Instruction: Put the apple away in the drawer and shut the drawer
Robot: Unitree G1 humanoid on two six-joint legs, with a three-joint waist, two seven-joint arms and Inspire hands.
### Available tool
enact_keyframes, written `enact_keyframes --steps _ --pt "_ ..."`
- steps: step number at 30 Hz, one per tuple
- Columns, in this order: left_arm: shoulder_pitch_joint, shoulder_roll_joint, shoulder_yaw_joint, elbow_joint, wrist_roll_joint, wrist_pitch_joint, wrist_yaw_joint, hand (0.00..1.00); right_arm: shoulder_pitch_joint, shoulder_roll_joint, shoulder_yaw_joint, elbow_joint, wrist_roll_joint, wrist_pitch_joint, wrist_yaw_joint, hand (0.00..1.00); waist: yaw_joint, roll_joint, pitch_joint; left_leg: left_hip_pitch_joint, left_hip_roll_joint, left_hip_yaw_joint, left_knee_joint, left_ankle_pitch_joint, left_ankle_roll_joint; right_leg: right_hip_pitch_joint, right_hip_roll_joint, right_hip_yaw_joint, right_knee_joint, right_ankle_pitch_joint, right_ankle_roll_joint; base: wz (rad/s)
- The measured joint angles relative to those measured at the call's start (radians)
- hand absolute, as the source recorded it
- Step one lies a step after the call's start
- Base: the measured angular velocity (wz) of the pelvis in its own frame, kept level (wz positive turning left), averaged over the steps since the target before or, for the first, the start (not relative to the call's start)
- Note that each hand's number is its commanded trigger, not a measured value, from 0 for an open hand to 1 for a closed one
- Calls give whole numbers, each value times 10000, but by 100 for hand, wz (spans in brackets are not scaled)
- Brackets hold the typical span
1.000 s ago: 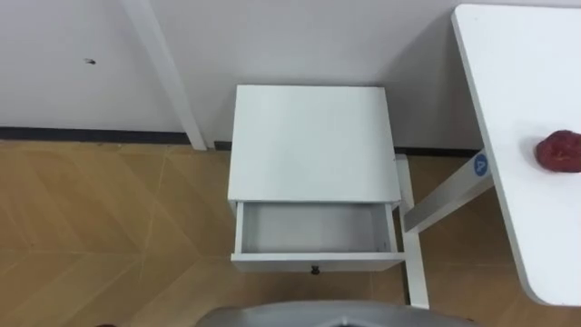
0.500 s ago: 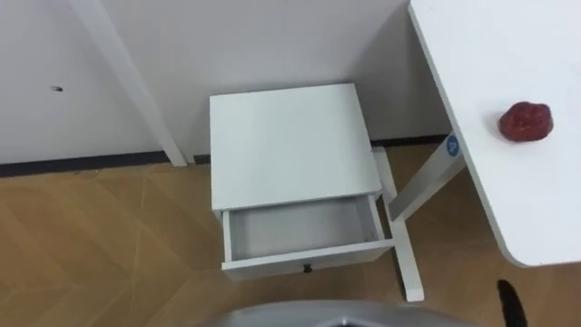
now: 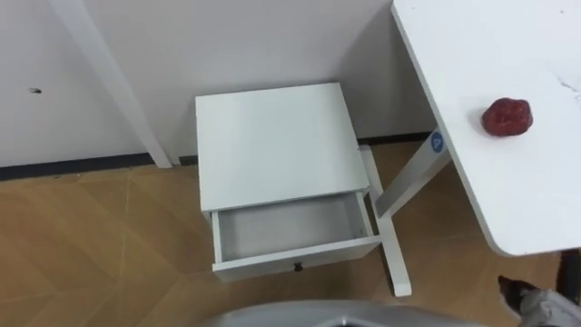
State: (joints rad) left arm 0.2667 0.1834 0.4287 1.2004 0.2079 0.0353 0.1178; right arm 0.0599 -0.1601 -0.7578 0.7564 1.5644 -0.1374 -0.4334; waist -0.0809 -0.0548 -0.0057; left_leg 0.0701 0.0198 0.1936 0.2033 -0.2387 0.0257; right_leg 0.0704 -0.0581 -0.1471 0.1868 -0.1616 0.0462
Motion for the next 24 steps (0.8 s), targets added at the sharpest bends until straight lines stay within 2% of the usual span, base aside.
enact_keyframes --steps 3,6,8,9,13,17,19,21,24 --pt "55 -1 8 -262 24 -45 5 0 -11 -114 -103 -1701 -221 -368 -730 0 -46 -8 30 -247 -6 62 10 45 10 -236 -3 26 -3 8 -11 -1" --pt "85 -37 0 -336 17 -149 16 0 -57 -579 -112 -2874 -1153 -721 -1420 0 -57 28 50 -255 -6 51 -13 45 10 -230 -1 -9 -19 8 -10 1" --pt "52 -39 -59 -353 18 -191 26 0 -97 -703 -107 -3436 -2008 -866 -1894 0 -94 39 46 -281 -7 12 -17 45 10 -240 -2 -42 -18 7 -10 6" --pt "53 -39 -91 -376 18 -216 26 0 -95 -737 -97 -3578 -2295 -893 -2006 0 -90 38 45 -287 -7 1 -20 45 9 -245 -1 -50 -16 7 -10 5" --pt "59 -90 -249 -403 24 -392 25 0 -156 -755 195 -4590 -5463 -938 -2685 0 -40 49 43 -444 -24 -82 -20 57 5 -392 -12 -110 -15 7 -10 1" --pt "71 -89 -634 -430 55 -395 17 0 -268 -1023 990 -5439 -7383 -903 -3342 0 106 25 35 -511 -18 -74 -21 67 -1 -496 -9 -96 5 8 -10 0" --pt "75 -87 -770 -448 157 -400 11 0 -304 -1055 1323 -5842 -8351 -913 -3401 0 162 -3 51 -535 -22 -75 -2 102 -7 -528 -9 -85 -2 8 -10 0" --pt "79 -84 -1040 -483 193 -396 13 0 -288 -1302 1788 -5838 -9412 -892 -3494 0 280 -19 51 -523 -19 -82 -2 103 -9 -527 -7 -85 -12 8 -10 0" --pt "56 -87 -1470 -562 194 -349 14 0 -291 -1449 2369 -5839 -10726 -728 -3294 0 355 -65 40 -524 -12 -120 3 106 -12 -526 -14 -177 -18 7 -10 4"
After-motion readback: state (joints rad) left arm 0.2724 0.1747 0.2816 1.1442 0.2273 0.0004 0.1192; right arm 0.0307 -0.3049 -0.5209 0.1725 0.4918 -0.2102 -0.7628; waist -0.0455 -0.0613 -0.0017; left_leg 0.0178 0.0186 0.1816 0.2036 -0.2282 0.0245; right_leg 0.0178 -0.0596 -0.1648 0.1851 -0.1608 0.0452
